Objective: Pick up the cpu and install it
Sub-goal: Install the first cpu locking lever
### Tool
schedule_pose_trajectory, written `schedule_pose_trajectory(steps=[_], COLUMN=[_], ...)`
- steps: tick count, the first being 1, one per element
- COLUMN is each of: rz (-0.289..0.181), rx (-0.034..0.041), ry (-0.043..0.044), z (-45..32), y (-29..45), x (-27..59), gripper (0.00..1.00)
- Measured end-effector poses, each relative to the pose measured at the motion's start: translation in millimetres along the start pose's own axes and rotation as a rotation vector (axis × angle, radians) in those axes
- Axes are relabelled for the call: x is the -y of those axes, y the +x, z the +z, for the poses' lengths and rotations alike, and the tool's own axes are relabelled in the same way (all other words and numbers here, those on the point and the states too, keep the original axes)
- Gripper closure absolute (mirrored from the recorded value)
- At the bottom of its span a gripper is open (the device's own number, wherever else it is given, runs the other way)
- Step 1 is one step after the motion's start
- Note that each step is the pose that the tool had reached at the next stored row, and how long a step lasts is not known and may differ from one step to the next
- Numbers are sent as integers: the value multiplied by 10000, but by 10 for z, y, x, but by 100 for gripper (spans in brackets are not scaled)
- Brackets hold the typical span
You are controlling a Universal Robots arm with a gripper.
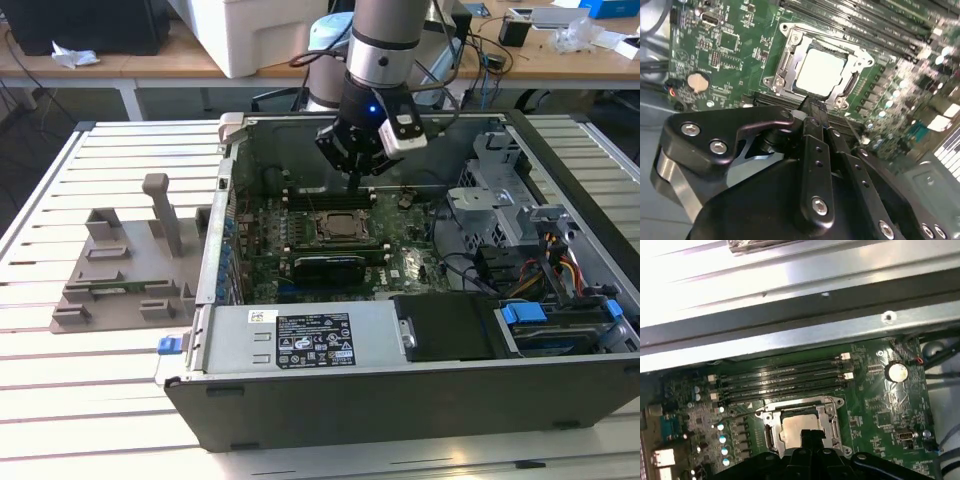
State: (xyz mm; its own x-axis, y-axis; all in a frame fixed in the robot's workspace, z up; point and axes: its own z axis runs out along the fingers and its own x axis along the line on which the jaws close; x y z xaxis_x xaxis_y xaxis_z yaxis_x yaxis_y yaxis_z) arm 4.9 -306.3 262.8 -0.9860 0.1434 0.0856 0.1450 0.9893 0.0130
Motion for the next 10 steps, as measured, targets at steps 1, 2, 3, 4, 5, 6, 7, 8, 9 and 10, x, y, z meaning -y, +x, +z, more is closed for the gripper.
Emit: schedule_pose_trajectory(steps=[1, 2, 3, 4, 5, 6, 7, 8, 9, 10], rz=[-386, -777, -1054, -1211, -1593, -1625, -1623, -1627, -1625, -1627], rx=[-5, -10, -14, -15, -21, -21, -20, -17, -17, -17], ry=[34, 67, 91, 104, 142, 146, 145, 144, 146, 146], z=[1, 3, 3, 4, 4, 3, 6, 12, 18, 22], y=[0, 0, 0, 0, 0, 0, 21, 91, 169, 214], x=[0, 0, 0, 0, 0, 1, 3, 13, 25, 32], gripper=[89, 89, 89, 89, 89, 89, 89, 89, 89, 89])
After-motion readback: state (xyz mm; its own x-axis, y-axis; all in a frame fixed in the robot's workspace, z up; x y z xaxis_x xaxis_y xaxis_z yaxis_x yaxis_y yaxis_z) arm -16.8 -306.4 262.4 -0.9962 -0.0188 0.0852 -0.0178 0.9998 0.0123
